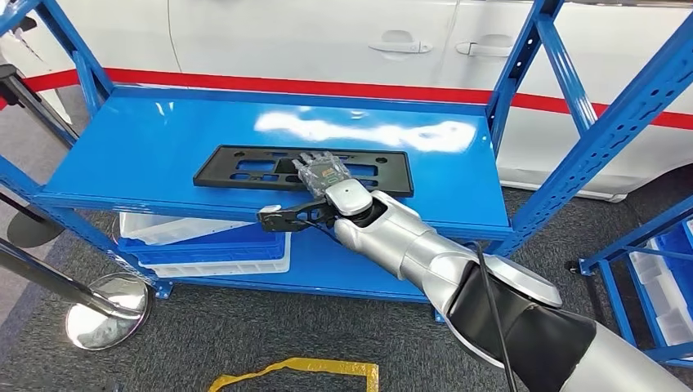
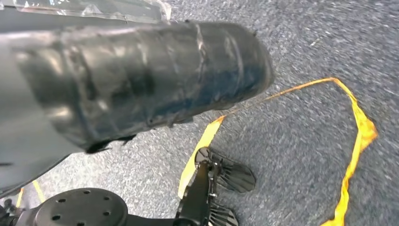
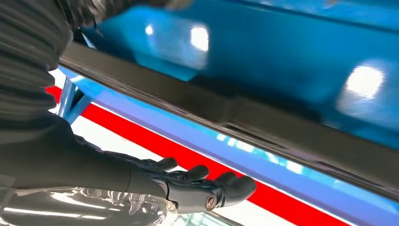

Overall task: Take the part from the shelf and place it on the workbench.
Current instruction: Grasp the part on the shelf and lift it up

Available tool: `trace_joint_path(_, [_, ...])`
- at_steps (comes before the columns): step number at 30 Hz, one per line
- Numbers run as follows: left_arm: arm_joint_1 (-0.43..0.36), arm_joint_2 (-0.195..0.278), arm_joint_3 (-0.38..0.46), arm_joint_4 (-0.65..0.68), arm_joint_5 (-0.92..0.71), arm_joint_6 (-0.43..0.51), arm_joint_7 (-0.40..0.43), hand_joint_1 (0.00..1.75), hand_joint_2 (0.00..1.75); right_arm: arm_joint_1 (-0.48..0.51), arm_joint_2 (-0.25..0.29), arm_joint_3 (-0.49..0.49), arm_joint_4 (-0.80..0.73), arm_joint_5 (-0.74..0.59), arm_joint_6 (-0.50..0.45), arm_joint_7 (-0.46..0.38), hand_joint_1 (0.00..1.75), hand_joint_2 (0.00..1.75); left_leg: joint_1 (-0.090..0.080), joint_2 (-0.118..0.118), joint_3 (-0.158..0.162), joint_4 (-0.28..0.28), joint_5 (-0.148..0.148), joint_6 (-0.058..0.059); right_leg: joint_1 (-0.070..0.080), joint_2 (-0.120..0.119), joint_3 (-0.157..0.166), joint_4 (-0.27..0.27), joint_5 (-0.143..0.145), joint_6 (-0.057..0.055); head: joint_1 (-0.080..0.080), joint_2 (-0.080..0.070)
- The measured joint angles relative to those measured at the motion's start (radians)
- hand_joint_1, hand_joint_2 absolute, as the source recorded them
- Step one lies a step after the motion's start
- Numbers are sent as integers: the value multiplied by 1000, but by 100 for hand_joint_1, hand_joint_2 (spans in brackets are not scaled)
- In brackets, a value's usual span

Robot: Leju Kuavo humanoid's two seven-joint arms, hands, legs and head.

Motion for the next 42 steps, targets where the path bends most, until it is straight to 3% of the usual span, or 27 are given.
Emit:
trace_joint_path(2, [0,0,0,0,6,-4,-4,0,0,-1,0,0,0,5,3,0,174,175,5,1,8,-12,4,10,0,-4,-16,39,-29,11,2,0])
trace_joint_path(5, [0,0,0,0,10,-7,-9,0,0,0,-1,0,1,6,9,-1,175,175,6,2,12,-15,3,21,-2,-7,-104,219,-110,18,3,0])
trace_joint_path(6, [0,0,0,0,10,-7,-10,0,0,2,-1,0,2,5,12,-1,175,175,6,1,12,-13,1,22,-3,-7,-128,262,-118,21,3,0])
trace_joint_path(7, [1,-1,0,0,10,-7,-11,0,0,3,-2,0,2,3,14,0,175,175,8,1,13,-10,-2,23,-5,-7,-137,272,-107,27,3,0])
trace_joint_path(8, [1,-1,0,0,10,-7,-12,0,0,3,-2,0,3,1,16,2,175,175,10,0,14,-6,-7,23,-9,-7,-125,241,-77,34,3,0])
trace_joint_path(10, [1,0,0,0,9,-8,-13,0,0,0,-3,0,3,-7,18,3,175,175,14,-4,16,6,-18,16,-18,-8,-65,113,-11,53,4,0])
trace_joint_path(11, [1,1,0,0,8,-8,-13,0,0,-2,-3,-1,3,-10,17,4,175,175,14,-5,15,16,-25,11,-21,-7,-38,58,8,54,4,0])
trace_joint_path(12, [2,3,0,0,8,-8,-12,0,0,-3,-3,-2,3,-13,16,3,175,175,13,-6,12,22,-29,6,-21,-6,-22,25,12,49,4,0])
trace_joint_path(14, [3,3,0,0,6,-9,-11,0,0,-5,-2,-2,2,-13,13,3,175,175,11,-8,9,25,-31,-1,-17,-6,-15,12,7,30,3,0])
trace_joint_path(15, [3,3,0,0,5,-10,-10,0,0,-5,-3,-2,2,-13,11,3,175,175,12,-8,10,21,-30,-2,-15,-6,-16,12,6,25,3,0])
trace_joint_path(23, [5,3,0,0,4,-18,-13,0,0,-6,-7,-2,3,-10,-1,-1,175,175,14,-4,22,6,-29,-8,-12,-3,-14,12,2,18,2,0])
trace_joint_path(27, [5,2,0,0,2,-20,-18,0,0,-6,-7,-2,3,-6,-8,-3,0,175,15,-4,23,4,-29,-14,-11,-3,-14,12,0,16,2,0])
trace_joint_path(28, [5,1,0,0,0,-20,-20,0,0,-6,-7,-2,3,-4,-9,-4,0,175,16,-4,23,4,-29,-15,-11,-3,-14,12,0,16,2,0])
trace_joint_path(30, [5,1,0,0,-2,-20,-21,0,0,-6,-7,-2,3,2,-10,-7,0,87,16,-4,23,4,-29,-16,-10,-3,-14,13,0,16,2,0])
trace_joint_path(31, [5,1,0,0,-2,-20,-22,0,0,-6,-7,-2,3,5,-10,-11,0,87,15,-4,23,4,-29,-16,-9,-3,-14,12,0,16,2,0])
trace_joint_path(32, [5,1,0,0,-3,-20,-22,0,0,-6,-7,-2,3,6,-10,-15,0,44,15,-4,23,4,-29,-17,-9,-3,-14,12,0,16,3,0])
trace_joint_path(33, [5,1,0,0,-3,-21,-22,0,0,-6,-7,-2,3,7,-10,-19,0,44,15,-4,23,4,-30,-17,-9,-3,-13,12,0,16,3,0])
trace_joint_path(34, [5,1,0,0,-3,-21,-22,0,0,-6,-7,-2,3,7,-10,-23,0,87,15,-4,23,4,-30,-17,-8,-3,-13,12,0,16,3,0])
trace_joint_path(35, [5,0,0,0,-3,-22,-21,0,0,-6,-7,-2,3,7,-10,-25,0,87,15,-4,23,4,-30,-17,-8,-3,-13,12,0,16,3,0])
trace_joint_path(37, [5,0,0,0,-3,-23,-21,0,0,-6,-7,-2,3,8,-10,-29,0,175,15,-4,23,4,-30,-17,-8,-3,-13,11,0,16,3,0])
trace_joint_path(42, [5,0,0,0,-5,-27,-24,0,0,-8,-7,-2,3,11,-9,-32,0,175,15,-5,23,4,-30,-17,-8,-3,-12,11,0,16,3,0])
